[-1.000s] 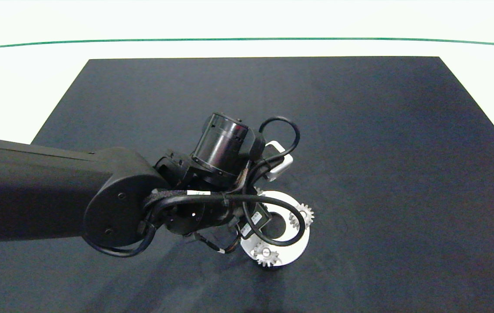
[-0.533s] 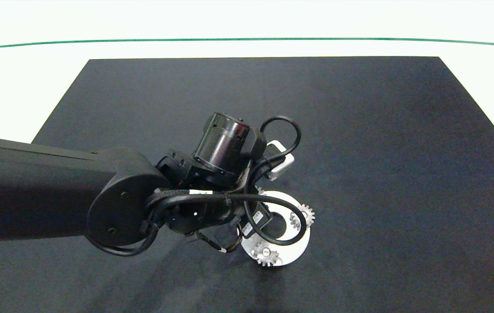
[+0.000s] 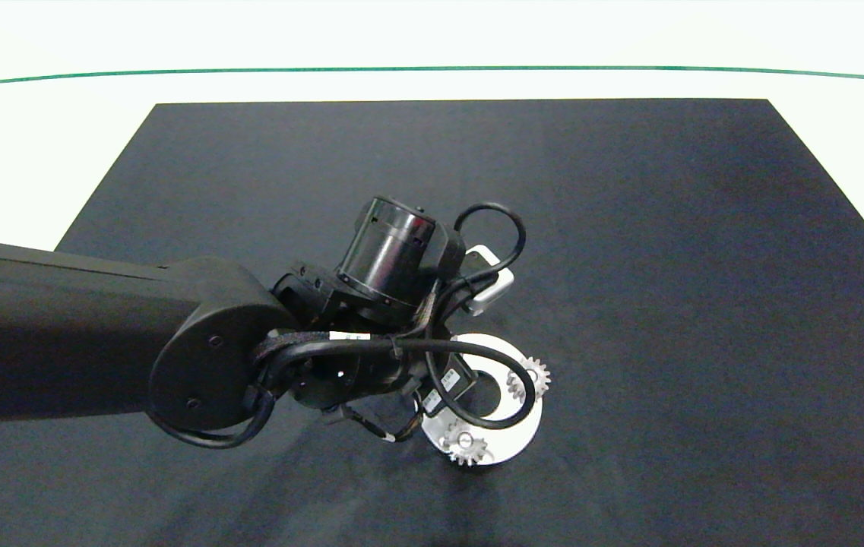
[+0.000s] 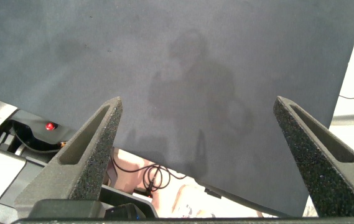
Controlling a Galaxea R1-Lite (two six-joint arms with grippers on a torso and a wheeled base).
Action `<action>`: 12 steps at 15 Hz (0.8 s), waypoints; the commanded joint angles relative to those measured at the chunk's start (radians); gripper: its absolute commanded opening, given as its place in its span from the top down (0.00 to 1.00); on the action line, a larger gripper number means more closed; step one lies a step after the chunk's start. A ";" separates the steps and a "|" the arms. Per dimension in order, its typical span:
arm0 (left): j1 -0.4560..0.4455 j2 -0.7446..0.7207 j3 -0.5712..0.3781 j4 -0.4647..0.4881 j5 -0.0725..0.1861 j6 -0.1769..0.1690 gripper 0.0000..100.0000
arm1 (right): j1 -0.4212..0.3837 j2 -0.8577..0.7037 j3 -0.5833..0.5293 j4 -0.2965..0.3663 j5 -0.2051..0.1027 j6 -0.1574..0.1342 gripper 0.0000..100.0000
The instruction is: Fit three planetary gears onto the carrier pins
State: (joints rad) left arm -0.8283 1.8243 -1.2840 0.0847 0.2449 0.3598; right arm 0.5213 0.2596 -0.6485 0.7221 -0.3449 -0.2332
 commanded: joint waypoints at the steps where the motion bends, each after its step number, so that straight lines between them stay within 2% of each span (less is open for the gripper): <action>1: 0.000 -0.026 -0.006 0.009 0.002 0.001 0.00 | 0.000 0.001 0.001 0.003 -0.002 -0.002 0.00; 4: 0.023 -0.135 -0.014 0.101 0.002 -0.010 0.00 | 0.002 0.009 0.001 0.003 -0.002 -0.002 0.00; 6: 0.101 -0.243 -0.024 0.158 0.004 -0.038 0.00 | -0.001 0.029 0.000 0.000 -0.006 0.002 0.00; 7: 0.161 -0.299 -0.020 0.198 0.004 -0.045 0.00 | -0.007 0.044 -0.002 0.000 -0.016 0.003 0.00; 9: 0.339 -0.418 0.026 0.236 0.004 -0.055 0.00 | -0.015 0.076 -0.023 -0.003 -0.028 0.009 0.00; 10: 0.434 -0.484 0.077 0.237 0.004 -0.055 0.00 | -0.029 0.096 -0.042 -0.003 -0.026 0.012 0.00; 11: 0.514 -0.568 0.155 0.236 0.002 -0.053 0.00 | -0.049 0.113 -0.063 -0.004 -0.026 0.029 0.00; 12: 0.571 -0.640 0.223 0.234 0.002 -0.051 0.00 | -0.061 0.122 -0.072 -0.004 -0.026 0.035 0.00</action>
State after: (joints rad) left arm -0.4136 1.3945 -1.1960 0.3068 0.2457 0.3094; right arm 0.4743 0.3506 -0.7070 0.7134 -0.3689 -0.1985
